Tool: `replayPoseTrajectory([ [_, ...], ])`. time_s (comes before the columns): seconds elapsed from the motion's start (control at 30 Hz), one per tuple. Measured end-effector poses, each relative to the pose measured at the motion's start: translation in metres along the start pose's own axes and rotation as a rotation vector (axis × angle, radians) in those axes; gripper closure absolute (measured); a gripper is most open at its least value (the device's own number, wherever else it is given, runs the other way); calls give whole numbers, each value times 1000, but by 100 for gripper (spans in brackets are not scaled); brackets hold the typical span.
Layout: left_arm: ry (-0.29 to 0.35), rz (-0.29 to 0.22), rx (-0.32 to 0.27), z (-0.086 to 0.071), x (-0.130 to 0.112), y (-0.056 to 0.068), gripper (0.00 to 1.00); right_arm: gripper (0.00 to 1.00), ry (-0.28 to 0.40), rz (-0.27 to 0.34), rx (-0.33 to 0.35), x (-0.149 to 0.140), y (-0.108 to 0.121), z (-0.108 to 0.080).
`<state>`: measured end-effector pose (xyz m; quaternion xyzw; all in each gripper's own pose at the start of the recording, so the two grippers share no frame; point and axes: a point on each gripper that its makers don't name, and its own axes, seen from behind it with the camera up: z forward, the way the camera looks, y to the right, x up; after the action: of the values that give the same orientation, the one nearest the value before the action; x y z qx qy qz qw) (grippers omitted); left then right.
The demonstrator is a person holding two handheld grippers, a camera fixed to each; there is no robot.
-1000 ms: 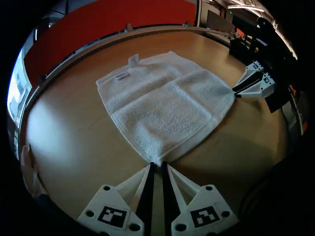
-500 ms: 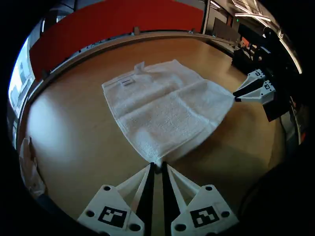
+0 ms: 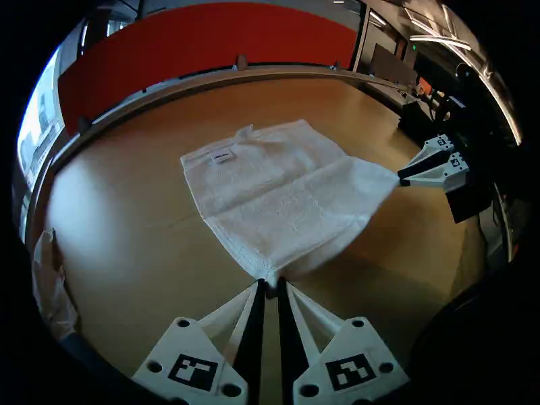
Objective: Fold towel
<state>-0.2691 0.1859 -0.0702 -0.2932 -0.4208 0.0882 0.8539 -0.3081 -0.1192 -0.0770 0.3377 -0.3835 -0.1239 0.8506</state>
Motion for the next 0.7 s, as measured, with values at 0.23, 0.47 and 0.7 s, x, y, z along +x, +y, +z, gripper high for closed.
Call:
replayPoseTrajectory([
  [0.23,-18,14,-7,7,-8,6,87,90,-59,-5,13,-22,-1,9],
  [0.47,-27,7,-15,9,-13,9,87,91,-67,5,14,-27,0,10],
  [0.7,-28,-1,-24,10,-16,12,87,92,-75,-18,-4,-30,4,13],
])
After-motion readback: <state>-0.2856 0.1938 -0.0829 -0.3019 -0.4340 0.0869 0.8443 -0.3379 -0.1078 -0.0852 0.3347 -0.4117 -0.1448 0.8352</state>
